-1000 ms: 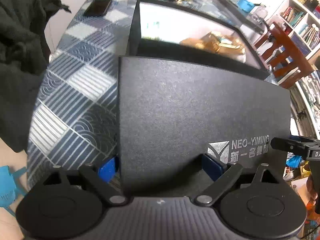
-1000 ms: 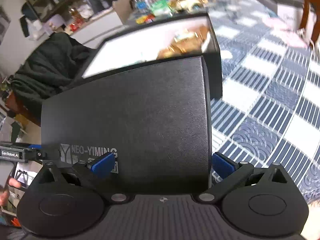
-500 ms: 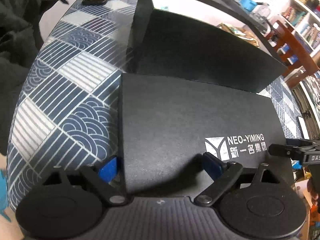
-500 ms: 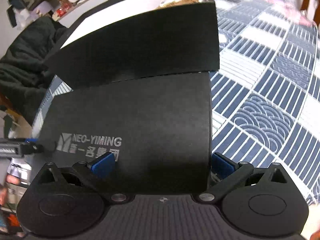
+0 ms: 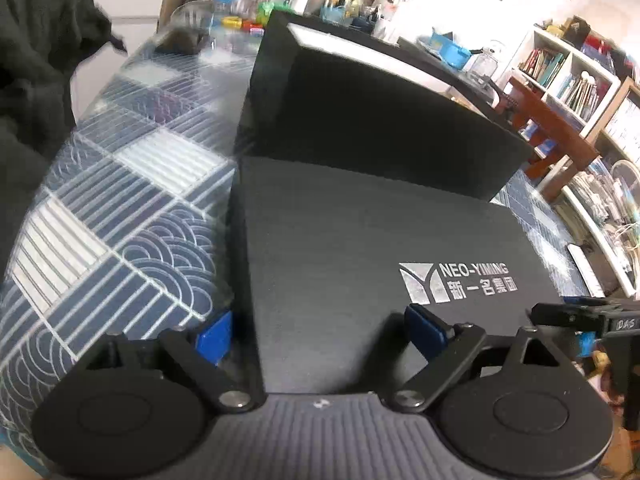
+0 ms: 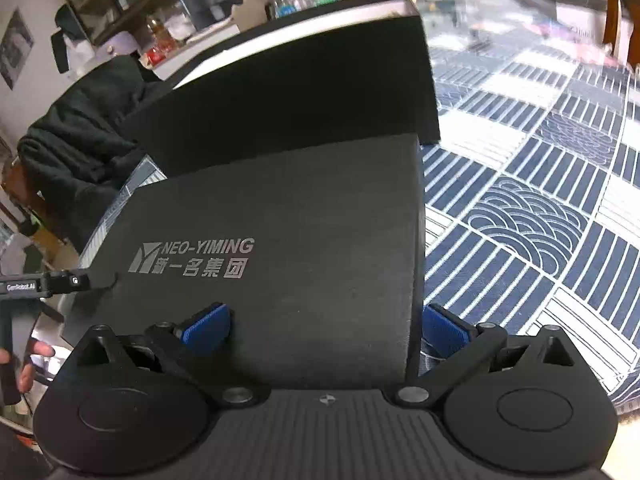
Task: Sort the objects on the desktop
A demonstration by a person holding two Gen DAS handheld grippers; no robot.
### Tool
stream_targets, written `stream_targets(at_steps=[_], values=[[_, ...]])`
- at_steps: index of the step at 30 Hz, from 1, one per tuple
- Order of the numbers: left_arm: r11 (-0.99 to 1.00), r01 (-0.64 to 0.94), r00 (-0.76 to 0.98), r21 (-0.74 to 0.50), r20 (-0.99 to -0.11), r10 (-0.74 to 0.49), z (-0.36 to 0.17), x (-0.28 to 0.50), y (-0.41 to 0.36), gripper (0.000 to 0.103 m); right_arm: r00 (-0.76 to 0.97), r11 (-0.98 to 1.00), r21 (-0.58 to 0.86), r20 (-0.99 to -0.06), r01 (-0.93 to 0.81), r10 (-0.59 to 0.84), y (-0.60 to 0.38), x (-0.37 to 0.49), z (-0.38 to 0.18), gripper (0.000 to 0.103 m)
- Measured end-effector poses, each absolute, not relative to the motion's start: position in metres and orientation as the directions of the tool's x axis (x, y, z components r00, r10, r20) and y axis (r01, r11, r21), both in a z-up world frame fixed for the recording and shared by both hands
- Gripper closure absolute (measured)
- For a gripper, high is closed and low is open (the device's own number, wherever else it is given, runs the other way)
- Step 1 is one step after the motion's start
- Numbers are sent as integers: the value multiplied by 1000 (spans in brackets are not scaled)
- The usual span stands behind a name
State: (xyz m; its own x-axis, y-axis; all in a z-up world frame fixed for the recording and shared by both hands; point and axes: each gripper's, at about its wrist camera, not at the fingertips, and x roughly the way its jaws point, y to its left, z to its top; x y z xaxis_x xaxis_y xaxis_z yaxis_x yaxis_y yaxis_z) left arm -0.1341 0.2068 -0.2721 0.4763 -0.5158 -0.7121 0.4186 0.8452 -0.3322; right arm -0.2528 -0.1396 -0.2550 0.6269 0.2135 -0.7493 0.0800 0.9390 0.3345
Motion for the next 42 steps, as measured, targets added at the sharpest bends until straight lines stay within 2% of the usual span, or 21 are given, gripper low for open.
stream_targets(at_steps=[6,11,22,42], values=[[881,338,454,-330,-763,-460,-262,-130,200,0,573,935,331,-795,129,202,-134,-244,-248,0],[892,319,471,-321,-763,-443,-244,-131,202,0,597,926,356,-773,127,215,-133,-249,-237,0],[890,314,520,-330,-724,-453,-190,-133,209,0,659,918,385,-716,96,231,-137,-252,-186,0],[874,406,621,-265,-622,-477,-91,-132,192,0,756,925,375,-623,64,200,-144,-262,-97,0]])
